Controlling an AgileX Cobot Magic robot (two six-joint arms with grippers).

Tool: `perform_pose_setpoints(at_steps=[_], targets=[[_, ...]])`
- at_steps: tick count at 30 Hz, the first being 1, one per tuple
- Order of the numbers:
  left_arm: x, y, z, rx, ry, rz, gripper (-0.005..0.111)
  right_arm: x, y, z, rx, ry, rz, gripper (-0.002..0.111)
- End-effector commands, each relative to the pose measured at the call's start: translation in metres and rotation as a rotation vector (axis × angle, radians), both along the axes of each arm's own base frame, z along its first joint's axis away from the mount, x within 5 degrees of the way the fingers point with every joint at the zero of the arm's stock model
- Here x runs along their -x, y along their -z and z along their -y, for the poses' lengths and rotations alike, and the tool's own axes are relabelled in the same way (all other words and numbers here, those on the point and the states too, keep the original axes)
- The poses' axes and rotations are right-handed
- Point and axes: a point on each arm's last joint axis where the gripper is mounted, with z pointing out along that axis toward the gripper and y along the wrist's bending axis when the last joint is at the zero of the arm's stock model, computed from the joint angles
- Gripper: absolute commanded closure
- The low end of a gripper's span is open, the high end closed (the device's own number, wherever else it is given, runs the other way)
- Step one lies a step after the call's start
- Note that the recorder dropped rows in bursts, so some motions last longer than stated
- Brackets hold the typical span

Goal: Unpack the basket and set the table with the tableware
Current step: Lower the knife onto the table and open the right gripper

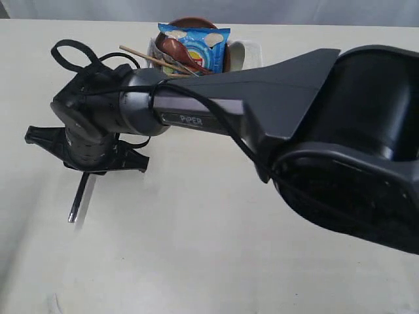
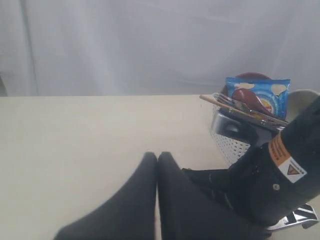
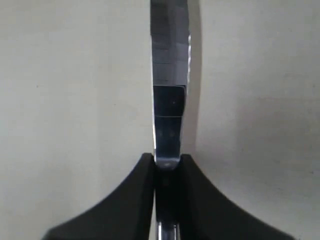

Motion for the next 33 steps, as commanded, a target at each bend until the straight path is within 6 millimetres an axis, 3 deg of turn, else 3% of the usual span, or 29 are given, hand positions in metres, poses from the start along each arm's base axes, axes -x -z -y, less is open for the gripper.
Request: perform_pose_setpoints(at_steps=[1,14,21,33], targets=[[0.0,0.0,0.0,0.005,0.001,0.006,0.107,0.001,0.004,-0.002,-0.004,-0.008,0.013,0.109],[0.0,0.0,0.0,0.005,0.001,0.006,0.107,-0.001,0.002,-0.005,-0.035,-0.029,0.05,0.108],[0.0,0.0,0.0,0.005,0.001,0.006,0.107,-0.002,0.002,-0.006,-0.048,-0.032,0.057,0.082],[0.0,0.0,0.0,0.005,0.001,0.006,0.107,0.0,-0.006,-0.006,-0.047,-0.062,0.072,0.08]])
